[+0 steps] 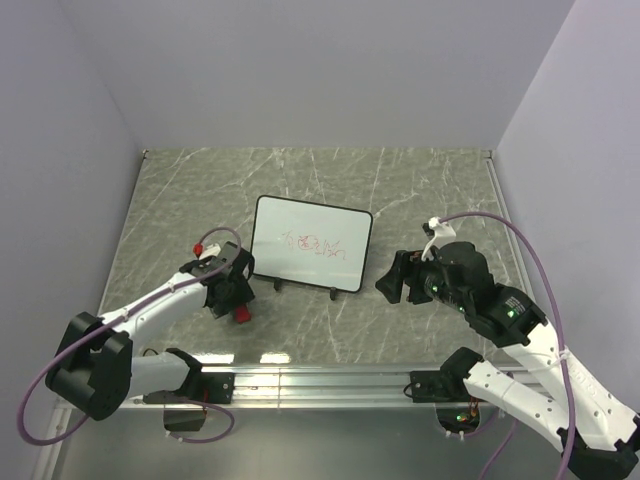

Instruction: Erase the whiteboard

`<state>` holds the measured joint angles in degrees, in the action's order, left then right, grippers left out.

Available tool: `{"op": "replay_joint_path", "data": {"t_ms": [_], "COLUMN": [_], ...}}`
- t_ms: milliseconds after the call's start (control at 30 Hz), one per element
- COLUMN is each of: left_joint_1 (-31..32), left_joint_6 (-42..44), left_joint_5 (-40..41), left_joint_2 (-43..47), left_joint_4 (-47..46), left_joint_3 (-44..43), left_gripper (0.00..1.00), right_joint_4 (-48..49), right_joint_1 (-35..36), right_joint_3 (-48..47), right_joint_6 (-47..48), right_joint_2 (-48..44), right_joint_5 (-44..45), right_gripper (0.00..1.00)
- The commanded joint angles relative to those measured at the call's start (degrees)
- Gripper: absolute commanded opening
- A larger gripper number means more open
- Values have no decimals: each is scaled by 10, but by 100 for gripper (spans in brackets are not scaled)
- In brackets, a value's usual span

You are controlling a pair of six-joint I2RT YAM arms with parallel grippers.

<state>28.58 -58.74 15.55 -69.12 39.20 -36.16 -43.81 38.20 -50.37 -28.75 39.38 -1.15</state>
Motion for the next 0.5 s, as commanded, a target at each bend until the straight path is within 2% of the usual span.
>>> {"op": "replay_joint_path", "data": {"t_ms": [0,467], "left_joint_1": [-2,-2], "left_joint_6": [17,30], "left_joint_5": [-14,-32], "left_joint_2": [-3,-36], "left_joint_4": [-46,-79], "left_joint_3": [7,21], "left_gripper": [62,56], "right_joint_4": [13,14], "right_joint_1": [-7,-15], "right_joint_3": [-19,-17], "right_joint_6": [16,19], "right_joint_2": [7,17], "right_joint_5": [-9,-7], "right_gripper": [83,83]}}
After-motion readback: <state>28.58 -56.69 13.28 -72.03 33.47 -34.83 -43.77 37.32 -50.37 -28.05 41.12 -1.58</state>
